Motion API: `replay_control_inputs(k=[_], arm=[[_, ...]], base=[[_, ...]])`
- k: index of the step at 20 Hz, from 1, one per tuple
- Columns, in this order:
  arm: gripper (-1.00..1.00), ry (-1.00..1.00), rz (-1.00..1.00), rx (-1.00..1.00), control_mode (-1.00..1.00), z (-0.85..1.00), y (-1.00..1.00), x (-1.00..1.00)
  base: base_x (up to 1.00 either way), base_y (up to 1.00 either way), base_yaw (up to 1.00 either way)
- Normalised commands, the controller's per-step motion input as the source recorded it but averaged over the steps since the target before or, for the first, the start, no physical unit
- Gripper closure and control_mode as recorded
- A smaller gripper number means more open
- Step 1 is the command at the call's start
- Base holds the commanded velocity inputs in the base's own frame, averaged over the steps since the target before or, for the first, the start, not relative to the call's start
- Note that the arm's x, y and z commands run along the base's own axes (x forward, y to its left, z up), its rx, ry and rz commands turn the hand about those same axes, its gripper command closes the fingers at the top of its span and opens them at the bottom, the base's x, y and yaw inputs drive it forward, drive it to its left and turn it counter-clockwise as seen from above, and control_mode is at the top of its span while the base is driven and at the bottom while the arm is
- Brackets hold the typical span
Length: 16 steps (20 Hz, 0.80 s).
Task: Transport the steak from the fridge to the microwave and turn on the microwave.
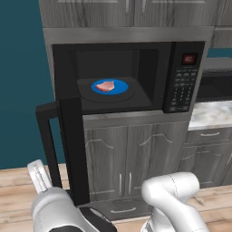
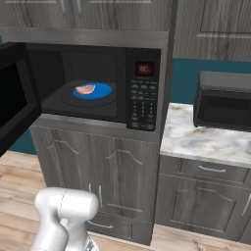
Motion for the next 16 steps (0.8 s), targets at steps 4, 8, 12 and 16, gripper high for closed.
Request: replay_control_inputs(k=[4,8,12,16], arm=[[-1.00,-0.07,-0.16,0.00,-1.00,-0.01,0.01,0.10],[-1.00,-0.05,-0.15,0.00,-1.00,0.00,0.00,0.11],[-1.00,-0.03,-0.12,0.00,-1.00,-0.03,-0.04,0.05],[-1.00,-0.04,-0.11,0.00,-1.00,-0.04,-0.03,0.00]], base=[[0.00,0.00,0.00],[0.00,0.00,0.00],[0.00,0.00,0.00],[0.00,0.00,0.00]])
